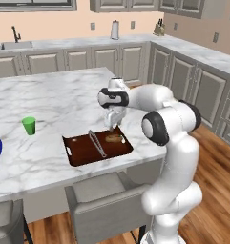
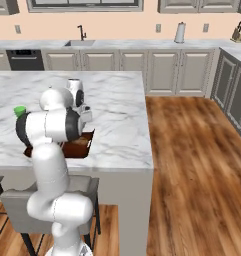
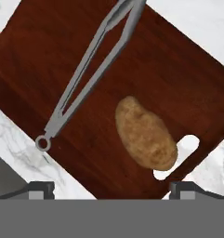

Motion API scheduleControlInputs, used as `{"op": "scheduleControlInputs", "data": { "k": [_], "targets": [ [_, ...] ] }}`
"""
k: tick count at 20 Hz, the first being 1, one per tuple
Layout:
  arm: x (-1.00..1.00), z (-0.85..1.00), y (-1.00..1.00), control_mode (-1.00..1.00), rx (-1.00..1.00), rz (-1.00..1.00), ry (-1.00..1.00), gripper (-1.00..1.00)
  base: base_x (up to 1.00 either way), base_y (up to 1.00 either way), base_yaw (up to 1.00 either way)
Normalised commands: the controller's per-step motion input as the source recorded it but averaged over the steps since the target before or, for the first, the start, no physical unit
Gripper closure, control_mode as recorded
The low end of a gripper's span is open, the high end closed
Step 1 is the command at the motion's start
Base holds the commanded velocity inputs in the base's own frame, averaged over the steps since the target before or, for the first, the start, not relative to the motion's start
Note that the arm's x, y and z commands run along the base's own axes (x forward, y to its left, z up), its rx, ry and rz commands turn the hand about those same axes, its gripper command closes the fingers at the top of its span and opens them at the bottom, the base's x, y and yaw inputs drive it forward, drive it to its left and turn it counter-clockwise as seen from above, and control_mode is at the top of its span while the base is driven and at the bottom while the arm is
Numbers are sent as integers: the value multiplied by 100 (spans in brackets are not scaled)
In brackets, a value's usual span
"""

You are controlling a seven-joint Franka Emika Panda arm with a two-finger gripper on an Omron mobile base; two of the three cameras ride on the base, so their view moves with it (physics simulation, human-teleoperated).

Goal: Gather the potato and corn from the fridge and place them on a tray on the dining counter. Then gather the fishs from the fridge and place them on the other tray.

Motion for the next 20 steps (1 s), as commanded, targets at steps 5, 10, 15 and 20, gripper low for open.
{"op": "scheduleControlInputs", "data": {
  "k": [5,10,15,20],
  "targets": [
    [-41,63,-2,-100,0,-74,-1,-100,0,0,0],
    [-72,39,-10,-100,-5,-58,0,-100,0,0,0],
    [-100,-11,-4,-100,-17,-45,-9,-100,0,0,0],
    [-82,-25,-15,-100,-3,-6,-6,-100,0,0,0]
  ]
}}
